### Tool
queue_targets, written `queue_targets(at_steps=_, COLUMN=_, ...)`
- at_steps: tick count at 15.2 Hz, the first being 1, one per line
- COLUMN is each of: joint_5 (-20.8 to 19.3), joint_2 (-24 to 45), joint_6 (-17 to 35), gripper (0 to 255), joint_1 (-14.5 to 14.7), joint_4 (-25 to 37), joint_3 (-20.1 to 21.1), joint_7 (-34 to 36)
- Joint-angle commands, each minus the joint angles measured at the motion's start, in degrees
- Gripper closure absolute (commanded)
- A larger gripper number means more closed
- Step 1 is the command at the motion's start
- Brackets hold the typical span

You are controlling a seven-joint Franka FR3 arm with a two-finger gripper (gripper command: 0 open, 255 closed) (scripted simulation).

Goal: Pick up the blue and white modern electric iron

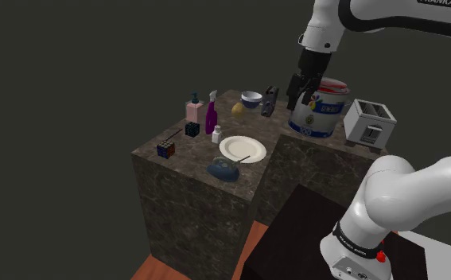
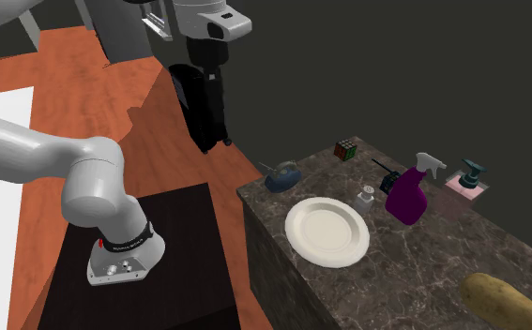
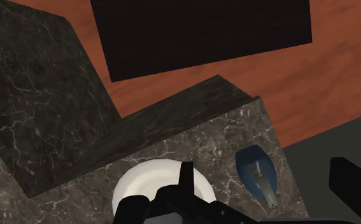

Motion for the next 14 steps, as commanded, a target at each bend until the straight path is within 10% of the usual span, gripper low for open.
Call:
queue_targets(at_steps=1, joint_5=0.0, joint_2=0.0, joint_6=0.0, gripper=0, joint_1=0.0, joint_4=0.0, joint_3=0.0, joint_7=0.0)
queue_targets(at_steps=14, joint_5=-1.5, joint_2=14.8, joint_6=28.2, gripper=0, joint_1=3.1, joint_4=-10.9, joint_3=2.6, joint_7=-2.3)
